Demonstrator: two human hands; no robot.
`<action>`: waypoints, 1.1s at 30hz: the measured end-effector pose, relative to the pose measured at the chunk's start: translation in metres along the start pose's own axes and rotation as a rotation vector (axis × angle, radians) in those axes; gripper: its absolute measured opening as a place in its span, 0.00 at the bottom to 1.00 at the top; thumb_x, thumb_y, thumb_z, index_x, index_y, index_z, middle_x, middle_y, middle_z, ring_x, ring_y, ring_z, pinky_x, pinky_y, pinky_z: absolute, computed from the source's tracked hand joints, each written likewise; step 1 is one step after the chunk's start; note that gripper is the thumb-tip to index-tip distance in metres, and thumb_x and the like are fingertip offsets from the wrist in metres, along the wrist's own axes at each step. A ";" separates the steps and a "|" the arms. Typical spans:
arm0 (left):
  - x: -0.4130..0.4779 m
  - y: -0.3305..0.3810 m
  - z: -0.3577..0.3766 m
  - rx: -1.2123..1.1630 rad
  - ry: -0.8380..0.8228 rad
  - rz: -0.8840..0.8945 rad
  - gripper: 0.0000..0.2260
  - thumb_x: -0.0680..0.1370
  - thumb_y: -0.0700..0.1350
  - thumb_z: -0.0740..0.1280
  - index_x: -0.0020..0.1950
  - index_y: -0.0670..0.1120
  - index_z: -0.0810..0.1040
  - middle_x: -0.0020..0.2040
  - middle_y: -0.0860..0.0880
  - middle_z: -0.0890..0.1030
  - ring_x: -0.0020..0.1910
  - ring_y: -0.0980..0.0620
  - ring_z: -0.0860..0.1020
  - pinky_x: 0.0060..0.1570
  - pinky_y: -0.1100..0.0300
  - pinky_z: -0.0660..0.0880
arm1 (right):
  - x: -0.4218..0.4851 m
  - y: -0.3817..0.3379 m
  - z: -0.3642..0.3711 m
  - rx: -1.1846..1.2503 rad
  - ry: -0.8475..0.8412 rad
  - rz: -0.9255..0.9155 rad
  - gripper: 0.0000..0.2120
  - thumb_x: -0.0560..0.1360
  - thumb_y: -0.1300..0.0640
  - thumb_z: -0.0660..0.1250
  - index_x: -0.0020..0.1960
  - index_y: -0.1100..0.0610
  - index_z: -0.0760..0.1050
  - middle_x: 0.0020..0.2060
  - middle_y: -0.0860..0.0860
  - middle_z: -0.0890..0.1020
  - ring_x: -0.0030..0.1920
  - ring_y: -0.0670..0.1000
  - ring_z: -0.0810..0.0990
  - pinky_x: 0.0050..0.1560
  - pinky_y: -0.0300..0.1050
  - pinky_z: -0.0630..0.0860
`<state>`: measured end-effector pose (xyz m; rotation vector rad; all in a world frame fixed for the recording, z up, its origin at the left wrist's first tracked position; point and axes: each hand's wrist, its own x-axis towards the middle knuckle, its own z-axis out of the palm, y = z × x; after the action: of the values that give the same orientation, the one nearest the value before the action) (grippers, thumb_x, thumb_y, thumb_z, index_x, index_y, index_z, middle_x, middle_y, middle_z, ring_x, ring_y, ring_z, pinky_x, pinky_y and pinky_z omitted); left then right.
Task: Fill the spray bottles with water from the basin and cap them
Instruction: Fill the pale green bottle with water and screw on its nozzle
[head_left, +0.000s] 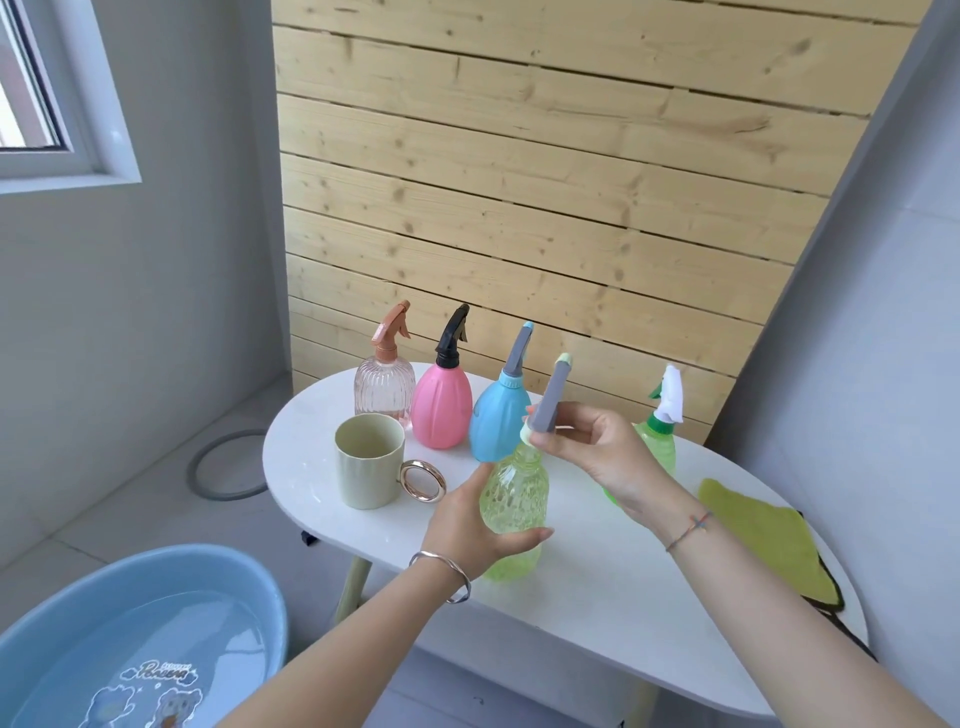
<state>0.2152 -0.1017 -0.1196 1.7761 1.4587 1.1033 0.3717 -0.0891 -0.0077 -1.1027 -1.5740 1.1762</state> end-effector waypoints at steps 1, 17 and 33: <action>0.000 0.000 0.000 0.002 0.003 -0.002 0.37 0.61 0.64 0.77 0.65 0.52 0.71 0.52 0.58 0.79 0.55 0.56 0.77 0.56 0.60 0.73 | 0.000 0.000 0.000 -0.003 -0.011 0.004 0.11 0.70 0.63 0.73 0.52 0.57 0.81 0.50 0.49 0.85 0.50 0.43 0.82 0.48 0.31 0.74; 0.011 0.008 0.012 -0.001 0.015 -0.030 0.35 0.62 0.64 0.77 0.62 0.51 0.72 0.51 0.54 0.81 0.52 0.52 0.78 0.54 0.57 0.74 | 0.010 0.001 -0.014 -0.156 -0.095 0.036 0.11 0.69 0.62 0.75 0.51 0.55 0.81 0.48 0.46 0.85 0.52 0.44 0.83 0.51 0.33 0.75; 0.013 0.004 -0.003 -0.066 -0.286 -0.027 0.40 0.66 0.56 0.79 0.72 0.52 0.62 0.61 0.58 0.73 0.61 0.57 0.71 0.59 0.65 0.67 | -0.002 0.002 0.002 -0.202 0.134 -0.053 0.09 0.65 0.62 0.78 0.41 0.52 0.81 0.36 0.44 0.84 0.37 0.37 0.82 0.39 0.27 0.73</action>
<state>0.2151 -0.0904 -0.1121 1.7786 1.2568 0.8335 0.3707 -0.0909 -0.0103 -1.2350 -1.6332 0.9040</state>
